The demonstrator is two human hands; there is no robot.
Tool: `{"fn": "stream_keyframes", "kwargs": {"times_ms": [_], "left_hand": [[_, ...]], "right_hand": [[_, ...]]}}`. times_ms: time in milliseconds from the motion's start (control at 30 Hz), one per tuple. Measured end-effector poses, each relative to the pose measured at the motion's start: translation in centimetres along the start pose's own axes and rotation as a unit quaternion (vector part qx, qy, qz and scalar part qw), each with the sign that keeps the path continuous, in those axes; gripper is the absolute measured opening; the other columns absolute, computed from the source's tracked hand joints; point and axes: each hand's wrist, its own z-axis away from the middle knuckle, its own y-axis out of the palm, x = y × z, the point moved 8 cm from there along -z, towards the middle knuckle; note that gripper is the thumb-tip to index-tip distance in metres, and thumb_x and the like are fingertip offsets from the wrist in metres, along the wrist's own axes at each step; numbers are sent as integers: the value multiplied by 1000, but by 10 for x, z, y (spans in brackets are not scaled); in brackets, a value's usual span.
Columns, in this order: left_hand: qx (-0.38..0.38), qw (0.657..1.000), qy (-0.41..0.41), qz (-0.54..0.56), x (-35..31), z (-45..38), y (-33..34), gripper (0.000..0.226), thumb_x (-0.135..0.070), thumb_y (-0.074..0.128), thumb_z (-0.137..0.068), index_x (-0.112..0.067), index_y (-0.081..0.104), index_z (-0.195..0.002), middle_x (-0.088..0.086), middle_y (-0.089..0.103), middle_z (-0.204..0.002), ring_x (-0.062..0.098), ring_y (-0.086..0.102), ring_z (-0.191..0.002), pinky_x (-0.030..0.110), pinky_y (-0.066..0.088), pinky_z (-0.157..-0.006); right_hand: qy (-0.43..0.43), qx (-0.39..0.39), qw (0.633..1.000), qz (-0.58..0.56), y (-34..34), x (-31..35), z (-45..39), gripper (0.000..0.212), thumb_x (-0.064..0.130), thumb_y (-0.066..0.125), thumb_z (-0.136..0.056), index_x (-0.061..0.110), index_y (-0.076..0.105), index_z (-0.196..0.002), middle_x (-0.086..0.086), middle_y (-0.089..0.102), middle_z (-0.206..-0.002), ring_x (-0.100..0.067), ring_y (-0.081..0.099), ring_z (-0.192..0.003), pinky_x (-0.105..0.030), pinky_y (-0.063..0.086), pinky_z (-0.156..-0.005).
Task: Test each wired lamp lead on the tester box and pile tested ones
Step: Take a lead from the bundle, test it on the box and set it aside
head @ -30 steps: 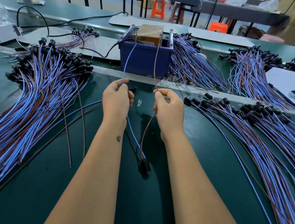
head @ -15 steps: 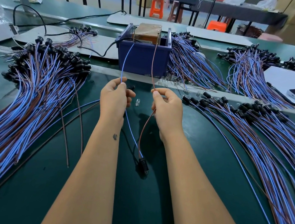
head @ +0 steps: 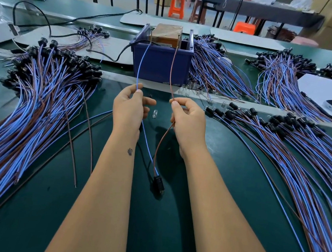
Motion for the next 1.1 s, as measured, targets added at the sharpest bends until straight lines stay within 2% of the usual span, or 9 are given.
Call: {"fn": "stream_keyframes", "kwargs": {"times_ms": [167, 333, 933, 1100], "left_hand": [[-2, 1000, 0, -1, 0, 1, 1, 21, -15, 43, -102, -27, 60, -103, -3, 70, -60, 6, 45, -41, 17, 42, -43], [-2, 1000, -3, 2, 0, 0, 0, 20, -15, 43, -102, -27, 60, -104, -3, 70, -60, 6, 46, -41, 17, 43, -44], [-4, 1000, -2, -1, 1, -1, 1, 19, -17, 43, -103, -24, 60, -108, -3, 71, -61, 6, 46, -40, 16, 41, -43], [-7, 1000, -1, -12, 2, -2, 2, 20, -18, 44, -103, -24, 61, -111, -3, 72, -63, 5, 48, -42, 17, 43, -44]], "right_hand": [[-2, 1, 1000, 3, -1, 1, 0, 15, 18, 54, -97, 24, 65, -89, 7, 51, -56, -1, 45, -49, -16, 39, -51], [-4, 3, 1000, 4, 0, 1, 1, 15, 18, 54, -97, 25, 64, -88, 8, 51, -57, -3, 45, -51, -20, 40, -54], [1, -5, 1000, -14, -1, 0, -1, 14, 17, 54, -97, 22, 64, -89, 7, 49, -56, -1, 43, -47, -15, 38, -49], [4, -4, 1000, -9, -1, -1, -1, 14, 18, 54, -97, 23, 64, -89, 5, 50, -58, -2, 45, -49, -20, 39, -55]]}}
